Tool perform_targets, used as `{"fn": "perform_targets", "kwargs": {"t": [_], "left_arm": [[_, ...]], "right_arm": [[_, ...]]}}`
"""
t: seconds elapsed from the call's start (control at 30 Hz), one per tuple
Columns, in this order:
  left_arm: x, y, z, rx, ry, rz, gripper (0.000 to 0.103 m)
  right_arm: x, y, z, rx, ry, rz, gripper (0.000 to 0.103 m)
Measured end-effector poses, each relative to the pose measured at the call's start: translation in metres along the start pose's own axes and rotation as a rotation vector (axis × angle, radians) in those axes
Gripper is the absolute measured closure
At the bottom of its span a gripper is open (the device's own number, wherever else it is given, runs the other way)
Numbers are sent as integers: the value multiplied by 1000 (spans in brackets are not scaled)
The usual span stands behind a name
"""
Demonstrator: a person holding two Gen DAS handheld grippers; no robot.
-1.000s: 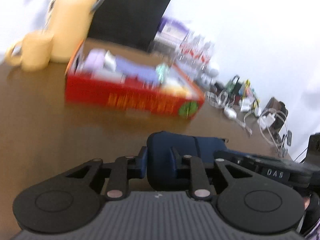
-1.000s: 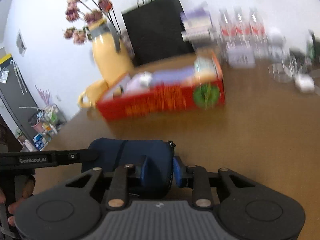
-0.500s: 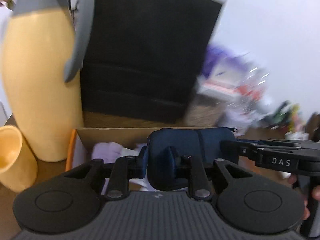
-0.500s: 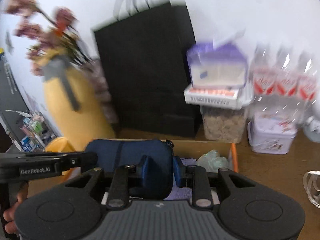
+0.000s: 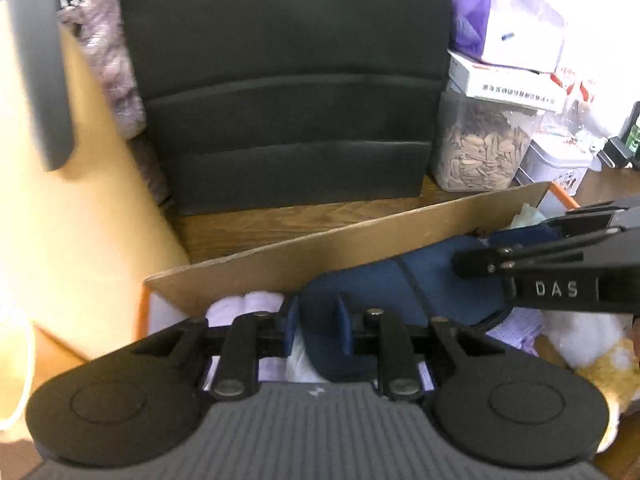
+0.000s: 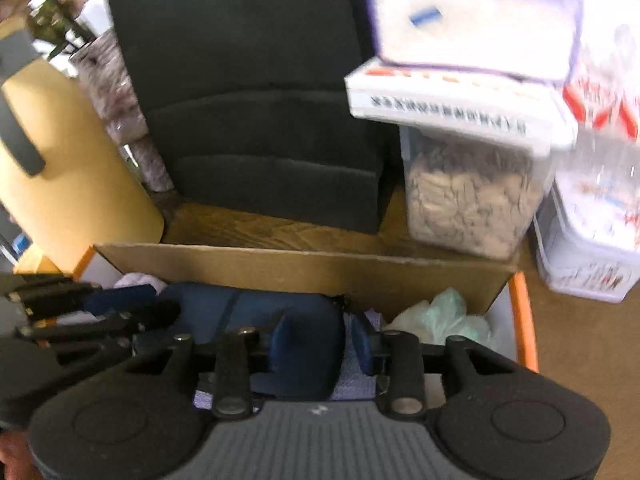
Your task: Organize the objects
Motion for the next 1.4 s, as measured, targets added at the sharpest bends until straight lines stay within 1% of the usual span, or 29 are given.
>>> {"fn": "perform_targets", "kwargs": {"t": [0.03,0.07,0.1,0.13,0.17,0.2,0.23,0.27,0.3,0.33,0.37,0.43,0.53,0.57,0.63,0.67,0.7,0.73,0.8,0.87,0.9,0.93,0.97,1.03,1.07,1.13,1.2,1.33,1.4], "left_arm": [[-1,14,0,9,-5,21,78],[-3,27,1,10,-19,50,71],[-5,41,2,12,-37,79,67],[-8,59,4,18,-49,109,60],[-11,78,5,25,-48,137,58],[-15,97,6,21,-46,160,57],[-19,111,6,13,-42,178,54],[-28,131,8,4,-29,201,45],[-39,147,10,2,-23,225,39],[-54,166,13,22,-27,259,28],[-70,182,20,49,-44,296,21],[-104,213,34,70,-72,358,15],[-166,259,52,70,-3,377,3],[-185,275,58,90,14,391,0],[-225,310,71,116,15,451,0],[-243,325,78,114,14,464,0],[-259,335,82,97,21,472,0],[-274,344,85,72,35,475,0],[-300,355,86,52,104,444,0],[-322,357,89,67,187,412,0],[-330,357,92,86,215,399,0],[-335,357,97,98,215,395,0],[-339,359,101,92,192,399,0],[-341,358,108,85,128,358,0],[-343,358,109,84,118,348,0],[-349,359,106,69,144,350,0],[-354,358,101,55,173,331,0],[-357,352,96,42,205,285,0],[-357,350,98,16,202,270,0]], "right_arm": [[-2,7,-4,-35,27,3,66],[-3,16,-5,-70,37,14,65],[-5,30,-6,-82,44,43,65],[-8,48,-9,-67,60,79,61],[-10,62,-10,-59,70,98,58],[-14,81,-13,-59,81,120,57],[-19,97,-15,-65,89,142,56],[-23,111,-17,-74,97,159,55],[-31,128,-19,-81,105,179,55],[-41,146,-22,-77,114,203,52],[-53,162,-23,-68,116,225,45],[-84,195,-23,-19,87,262,37],[-143,237,-19,85,28,294,35],[-166,249,-19,99,3,296,35],[-210,270,-18,112,-26,314,32],[-234,277,-21,104,-34,323,30],[-256,285,-24,94,-45,336,28],[-279,291,-28,79,-56,344,22],[-321,302,-33,46,-91,358,20],[-360,315,-40,32,-123,353,20],[-375,320,-43,35,-116,344,20],[-389,323,-50,30,-89,325,20],[-400,327,-55,17,-61,314,20],[-414,333,-67,-24,-31,309,20],[-419,337,-73,-30,-17,309,19],[-423,342,-83,-23,12,318,17],[-422,344,-92,-22,25,333,14],[-420,337,-98,-46,7,329,14],[-422,337,-98,-34,0,328,14]]}}
Point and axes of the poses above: each gripper's, at about its wrist camera, not at the fingertips, and y roughly against the way its jaws point, z to its right, x to its top, the point moved 1 cm from there along -y, roughly the way its jaws point, and after that the axes turned 7 degrees about -y, right-handed, at the moved point
